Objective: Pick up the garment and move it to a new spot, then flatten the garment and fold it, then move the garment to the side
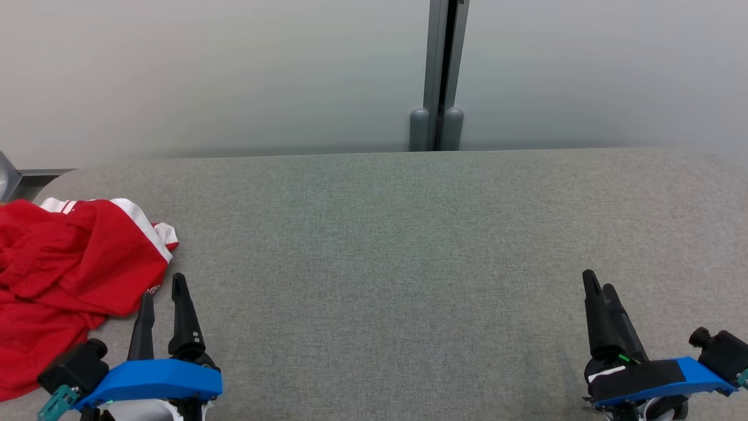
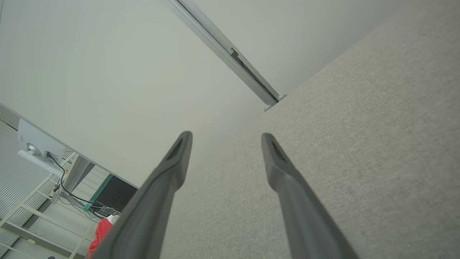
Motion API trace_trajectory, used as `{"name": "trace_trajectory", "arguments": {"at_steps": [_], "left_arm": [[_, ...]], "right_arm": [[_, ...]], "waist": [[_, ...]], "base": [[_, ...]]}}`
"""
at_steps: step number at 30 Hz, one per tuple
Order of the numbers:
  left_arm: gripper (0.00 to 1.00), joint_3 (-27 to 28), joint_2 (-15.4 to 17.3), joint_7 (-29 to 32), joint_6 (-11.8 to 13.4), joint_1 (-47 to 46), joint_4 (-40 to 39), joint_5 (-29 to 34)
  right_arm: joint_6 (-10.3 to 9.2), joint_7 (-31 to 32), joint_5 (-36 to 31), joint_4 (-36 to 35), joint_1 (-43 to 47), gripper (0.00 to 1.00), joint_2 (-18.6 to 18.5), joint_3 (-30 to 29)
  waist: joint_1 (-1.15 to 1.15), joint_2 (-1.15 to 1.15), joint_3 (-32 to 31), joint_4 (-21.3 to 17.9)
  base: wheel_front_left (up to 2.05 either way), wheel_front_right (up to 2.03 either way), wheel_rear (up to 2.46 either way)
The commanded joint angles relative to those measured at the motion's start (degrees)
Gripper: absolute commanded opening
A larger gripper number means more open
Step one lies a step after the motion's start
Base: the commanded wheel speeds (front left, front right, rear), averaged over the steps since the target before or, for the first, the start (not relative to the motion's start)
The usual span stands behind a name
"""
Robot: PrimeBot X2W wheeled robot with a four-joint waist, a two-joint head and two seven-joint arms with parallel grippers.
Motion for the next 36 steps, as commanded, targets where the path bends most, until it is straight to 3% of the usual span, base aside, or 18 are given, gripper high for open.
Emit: {"name": "trace_trajectory", "arguments": {"at_steps": [1, 19, 36], "left_arm": [[1.00, -0.18, 0.46, -0.55, 0.38, -0.33, -0.29, 2.03], [1.00, -1.47, 0.65, -3.29, 1.80, 0.08, 1.97, 14.89], [1.00, -2.60, 0.71, -5.32, 2.81, 0.09, 3.47, 22.85]], "right_arm": [[0.09, -0.57, -1.63, -0.64, -0.04, 1.00, -0.34, 0.21], [0.11, -3.28, -15.34, 1.01, 0.36, 1.00, -0.38, 1.08], [0.13, -5.39, -25.23, 2.19, 0.12, 1.00, -0.41, 1.68]], "waist": [[0.00, 0.00, 0.00, 0.04], [0.00, 0.00, -0.26, 0.41], [0.00, 0.00, -0.24, 0.99]], "base": [[0.00, 0.00, 0.00], [0.00, 0.00, 0.00], [0.00, 0.00, 0.00]]}}
